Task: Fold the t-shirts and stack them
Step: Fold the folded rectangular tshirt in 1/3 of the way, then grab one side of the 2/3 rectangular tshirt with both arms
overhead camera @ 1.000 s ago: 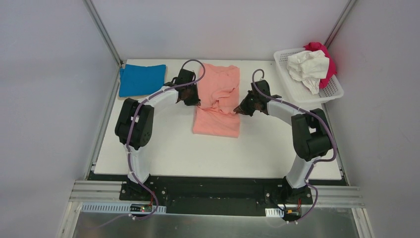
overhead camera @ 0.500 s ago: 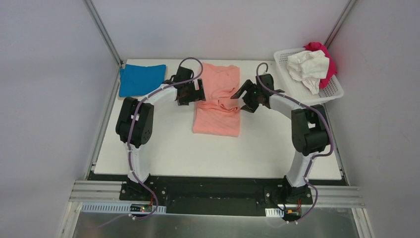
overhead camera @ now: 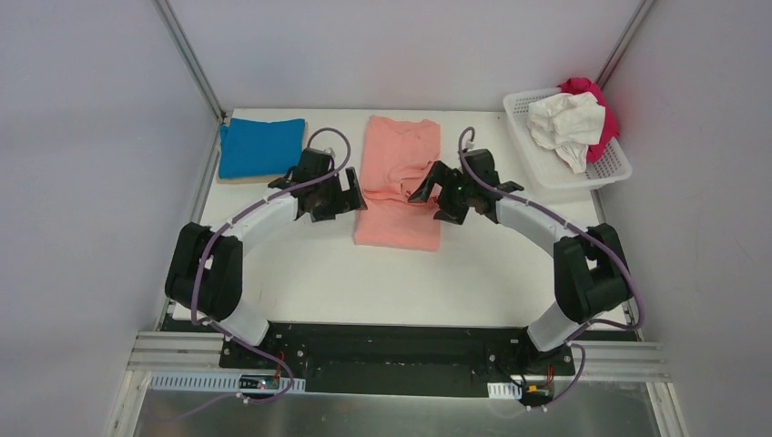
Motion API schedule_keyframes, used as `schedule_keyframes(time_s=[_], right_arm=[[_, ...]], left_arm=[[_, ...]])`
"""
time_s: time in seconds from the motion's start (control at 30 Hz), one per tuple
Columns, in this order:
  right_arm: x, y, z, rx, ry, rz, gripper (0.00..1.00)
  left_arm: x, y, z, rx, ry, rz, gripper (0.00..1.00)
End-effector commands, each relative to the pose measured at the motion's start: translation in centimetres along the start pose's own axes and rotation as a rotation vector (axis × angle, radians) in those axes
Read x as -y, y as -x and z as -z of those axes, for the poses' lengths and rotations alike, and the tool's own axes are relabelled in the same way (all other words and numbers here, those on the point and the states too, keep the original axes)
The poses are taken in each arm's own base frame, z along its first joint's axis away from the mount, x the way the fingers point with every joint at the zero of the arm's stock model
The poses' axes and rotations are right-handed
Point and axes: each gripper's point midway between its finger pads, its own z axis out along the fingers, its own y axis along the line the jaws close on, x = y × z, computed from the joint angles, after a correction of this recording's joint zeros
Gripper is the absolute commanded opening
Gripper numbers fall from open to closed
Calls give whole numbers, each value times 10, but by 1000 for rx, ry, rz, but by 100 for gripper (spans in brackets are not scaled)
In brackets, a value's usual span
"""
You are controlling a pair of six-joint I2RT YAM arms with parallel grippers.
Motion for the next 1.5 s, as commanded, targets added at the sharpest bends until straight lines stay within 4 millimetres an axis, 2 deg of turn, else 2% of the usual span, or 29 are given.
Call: schedule_keyframes(time_s=[0.0,0.03,0.17,0.37,0.43,0.47,0.5,0.53,0.57,0.6,0.63,0.7,0.73,0.83,0.93,1.0,1.07,1.1,1.13,1.23,1.4,1.47], right_arm=[[-23,-31,-18,-110,52,104,100],[-32,-31,-24,-117,68,119,100],[-46,-30,-52,-131,71,171,100],[-42,0,-104,-70,8,185,100],[-40,19,-118,-15,-23,184,100],[-46,35,-123,28,-25,188,100],[-42,47,-128,64,-45,187,100],[-50,68,-130,124,-48,196,100],[-45,81,-133,159,-79,199,100],[-53,102,-131,207,-83,204,99],[-56,114,-129,229,-91,203,100],[-65,128,-122,242,-79,207,100],[-69,128,-117,231,-69,212,99],[-79,116,-98,186,-23,245,100],[-74,101,-74,166,-22,243,100],[-68,89,-51,162,-20,227,100],[-56,75,-30,164,-22,196,100],[-44,66,-22,164,-30,171,100],[-24,51,-17,147,-53,141,100],[5,26,0,127,-64,44,100],[41,-9,9,68,-81,-76,99],[46,-18,11,52,-75,-98,99]], left_arm=[[-10,-35,9,-66,-18,71,99],[-13,-41,10,-74,-14,79,99],[-31,-65,16,-93,21,95,99],[-42,-77,24,-87,44,114,99],[-43,-77,25,-81,51,116,99],[-43,-78,25,-79,49,115,99],[-43,-78,26,-79,47,112,99],[-43,-78,26,-77,47,112,99],[-44,-78,26,-76,49,110,99],[-43,-77,27,-74,47,108,99],[-43,-77,27,-75,47,106,99],[-42,-75,26,-70,44,104,99],[-42,-74,26,-71,46,104,99],[-40,-66,22,-60,56,102,99],[-39,-57,15,-53,70,103,99],[-38,-50,7,-52,84,107,99],[-35,-42,-1,-51,87,111,97],[-33,-39,-5,-53,85,114,95],[-32,-38,-11,-62,87,120,92],[-28,-34,-27,-88,78,137,81],[-29,-51,-44,-171,62,151,64],[-33,-59,-46,-190,62,158,58]])
